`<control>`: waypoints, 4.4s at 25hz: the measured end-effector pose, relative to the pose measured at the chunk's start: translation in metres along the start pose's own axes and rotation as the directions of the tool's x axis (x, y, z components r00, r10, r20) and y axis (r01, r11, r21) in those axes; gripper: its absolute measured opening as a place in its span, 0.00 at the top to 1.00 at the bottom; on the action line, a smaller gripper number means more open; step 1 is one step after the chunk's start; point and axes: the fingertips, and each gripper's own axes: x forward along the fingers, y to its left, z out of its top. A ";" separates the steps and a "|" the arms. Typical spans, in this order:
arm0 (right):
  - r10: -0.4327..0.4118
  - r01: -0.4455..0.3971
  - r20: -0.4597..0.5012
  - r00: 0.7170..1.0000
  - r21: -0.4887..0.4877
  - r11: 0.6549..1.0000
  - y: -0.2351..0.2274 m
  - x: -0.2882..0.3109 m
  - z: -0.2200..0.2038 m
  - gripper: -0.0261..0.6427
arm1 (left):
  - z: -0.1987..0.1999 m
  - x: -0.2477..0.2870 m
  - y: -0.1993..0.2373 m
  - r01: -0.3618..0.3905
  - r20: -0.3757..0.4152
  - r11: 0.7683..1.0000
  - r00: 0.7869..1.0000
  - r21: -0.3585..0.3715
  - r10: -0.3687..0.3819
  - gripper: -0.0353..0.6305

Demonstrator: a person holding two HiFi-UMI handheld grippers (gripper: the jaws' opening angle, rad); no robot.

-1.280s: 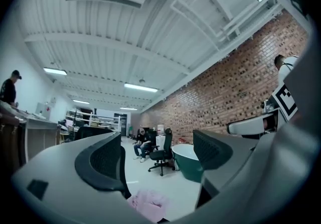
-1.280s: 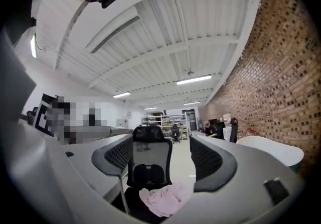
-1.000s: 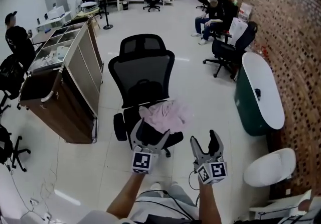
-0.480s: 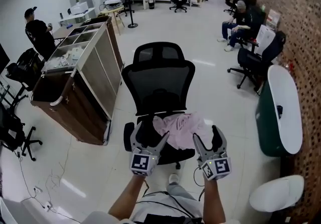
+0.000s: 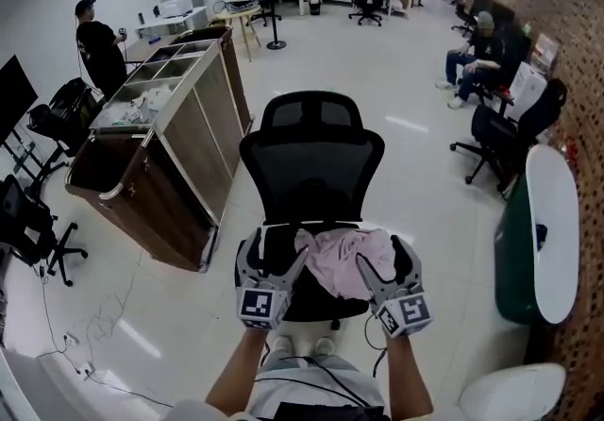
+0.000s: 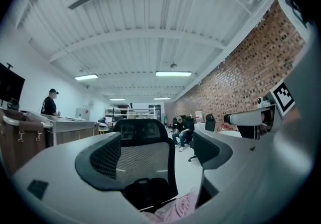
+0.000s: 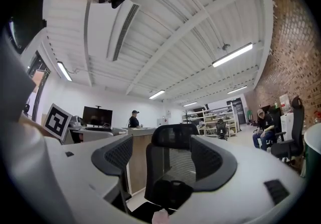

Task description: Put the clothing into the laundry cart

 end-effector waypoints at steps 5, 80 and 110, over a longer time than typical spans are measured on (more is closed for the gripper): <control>-0.018 0.018 -0.019 1.000 0.006 1.000 -0.004 0.014 -0.009 0.40 | -0.009 0.015 0.007 0.031 -0.018 0.999 0.999 -0.024 -0.032 0.30; 0.059 0.100 -0.418 0.907 0.347 0.932 -0.079 0.096 -0.245 0.82 | -0.122 0.040 0.072 0.035 -0.120 0.973 0.991 -0.230 -0.064 0.30; -0.097 -0.064 0.446 0.890 0.332 0.941 -0.119 -0.062 0.142 0.83 | 0.035 0.012 0.044 0.070 0.139 0.984 0.989 -0.162 -0.048 0.30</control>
